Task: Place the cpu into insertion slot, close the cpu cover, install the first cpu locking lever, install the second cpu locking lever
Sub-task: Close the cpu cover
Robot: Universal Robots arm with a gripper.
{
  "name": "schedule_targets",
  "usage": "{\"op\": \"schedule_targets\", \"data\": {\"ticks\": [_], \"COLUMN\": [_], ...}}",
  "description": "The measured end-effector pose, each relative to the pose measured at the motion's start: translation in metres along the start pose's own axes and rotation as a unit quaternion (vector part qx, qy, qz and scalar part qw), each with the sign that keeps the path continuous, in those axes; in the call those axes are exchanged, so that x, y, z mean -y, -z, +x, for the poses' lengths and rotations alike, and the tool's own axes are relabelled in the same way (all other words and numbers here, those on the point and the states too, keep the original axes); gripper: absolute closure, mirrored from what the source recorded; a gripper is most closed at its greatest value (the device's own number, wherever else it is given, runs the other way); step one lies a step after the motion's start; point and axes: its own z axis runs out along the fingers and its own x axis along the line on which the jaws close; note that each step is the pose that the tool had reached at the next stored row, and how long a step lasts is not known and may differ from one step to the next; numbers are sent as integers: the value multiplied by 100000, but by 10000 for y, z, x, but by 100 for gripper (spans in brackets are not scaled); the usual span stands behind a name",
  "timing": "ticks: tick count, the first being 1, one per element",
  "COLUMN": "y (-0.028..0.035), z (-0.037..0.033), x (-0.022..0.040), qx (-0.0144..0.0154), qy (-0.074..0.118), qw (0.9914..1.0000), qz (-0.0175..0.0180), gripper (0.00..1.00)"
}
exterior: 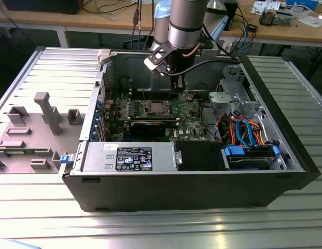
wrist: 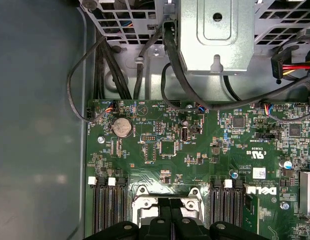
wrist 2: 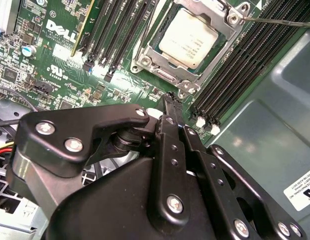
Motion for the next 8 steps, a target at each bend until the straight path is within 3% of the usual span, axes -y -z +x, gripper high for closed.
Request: {"op": "schedule_targets", "data": {"ticks": [8], "y": [0], "z": [0], "x": [7], "qx": [-1], "qy": [-3], "qw": [100000], "qz": [-1], "gripper": [89]}}
